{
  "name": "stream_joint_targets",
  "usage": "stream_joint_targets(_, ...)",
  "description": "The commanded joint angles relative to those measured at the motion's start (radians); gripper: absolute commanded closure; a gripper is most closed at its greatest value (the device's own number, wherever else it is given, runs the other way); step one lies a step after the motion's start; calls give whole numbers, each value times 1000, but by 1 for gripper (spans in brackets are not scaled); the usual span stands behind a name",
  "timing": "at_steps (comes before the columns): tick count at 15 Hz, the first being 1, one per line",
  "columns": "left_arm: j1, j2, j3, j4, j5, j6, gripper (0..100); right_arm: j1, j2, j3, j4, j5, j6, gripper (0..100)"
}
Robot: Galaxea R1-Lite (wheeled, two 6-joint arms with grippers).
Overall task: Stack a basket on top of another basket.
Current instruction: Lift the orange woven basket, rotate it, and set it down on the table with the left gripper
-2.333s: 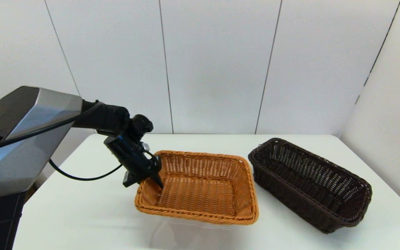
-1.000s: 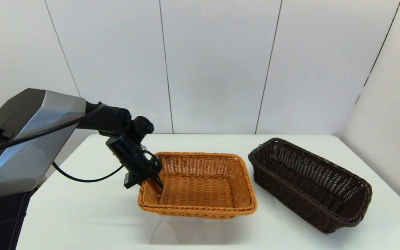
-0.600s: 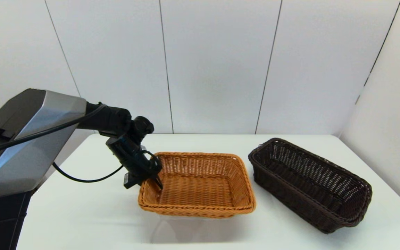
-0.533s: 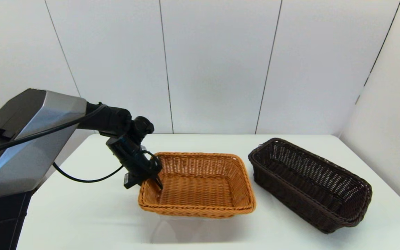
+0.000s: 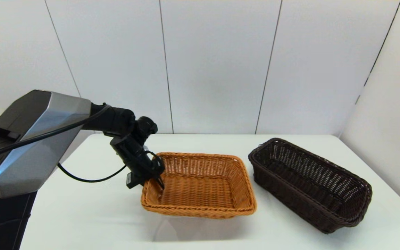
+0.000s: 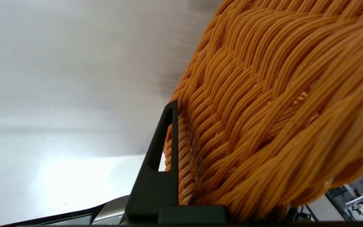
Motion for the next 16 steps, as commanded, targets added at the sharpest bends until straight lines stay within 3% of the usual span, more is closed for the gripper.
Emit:
stream_joint_targets(1, -1, 5, -6, 5, -3, -7, 100, 1, 0, 0, 0, 0, 0, 0)
stream_joint_targets(16, -12, 18, -7, 3, 40, -42, 100, 1, 0, 0, 0, 0, 0, 0)
